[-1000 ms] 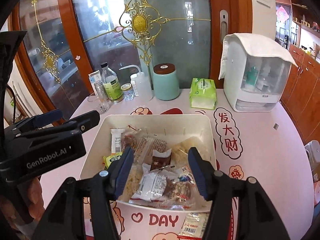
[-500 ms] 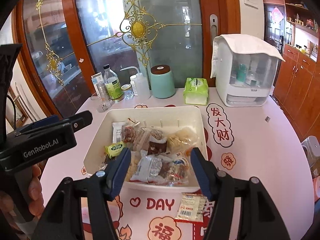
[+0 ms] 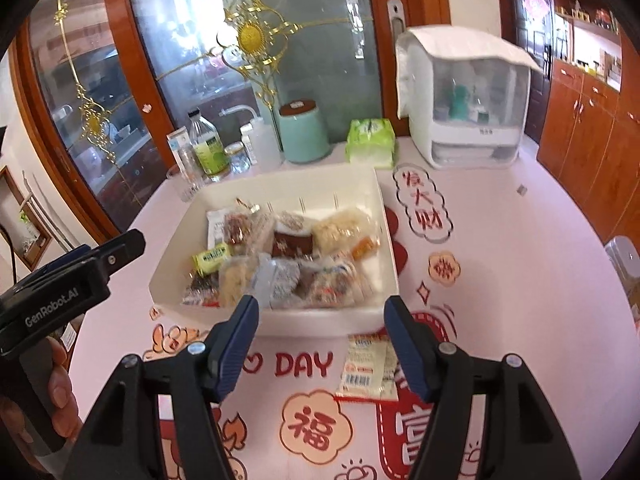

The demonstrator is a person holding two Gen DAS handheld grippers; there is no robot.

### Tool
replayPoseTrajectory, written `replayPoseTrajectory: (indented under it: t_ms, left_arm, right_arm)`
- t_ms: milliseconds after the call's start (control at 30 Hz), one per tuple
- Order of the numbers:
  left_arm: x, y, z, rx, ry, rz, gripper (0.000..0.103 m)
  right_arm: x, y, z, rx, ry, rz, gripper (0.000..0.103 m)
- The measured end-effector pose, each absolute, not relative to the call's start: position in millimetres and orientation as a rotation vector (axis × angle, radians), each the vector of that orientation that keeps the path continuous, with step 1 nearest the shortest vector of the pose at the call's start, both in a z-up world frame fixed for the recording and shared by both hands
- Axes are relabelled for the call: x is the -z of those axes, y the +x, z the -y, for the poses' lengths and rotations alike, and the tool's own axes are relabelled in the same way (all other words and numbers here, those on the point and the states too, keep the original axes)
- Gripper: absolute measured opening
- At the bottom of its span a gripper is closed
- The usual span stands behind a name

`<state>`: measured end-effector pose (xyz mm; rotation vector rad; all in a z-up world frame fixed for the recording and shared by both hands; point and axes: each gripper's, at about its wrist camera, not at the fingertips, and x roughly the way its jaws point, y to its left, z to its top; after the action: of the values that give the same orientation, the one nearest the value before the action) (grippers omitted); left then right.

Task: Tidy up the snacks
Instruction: 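Withdraw both tools toward the LIPO biscuit pack on the table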

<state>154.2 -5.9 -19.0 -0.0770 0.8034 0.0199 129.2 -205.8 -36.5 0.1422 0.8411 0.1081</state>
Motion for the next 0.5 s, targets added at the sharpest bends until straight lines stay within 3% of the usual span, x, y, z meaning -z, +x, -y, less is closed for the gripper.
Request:
replayPoseTrajectory:
  t_ms: [500]
  left_arm:
    - [93, 138, 26, -0.025, -0.027, -0.915, 0.089]
  right_arm:
    - [105, 118, 226, -0.068, 0.153, -0.965, 0.066]
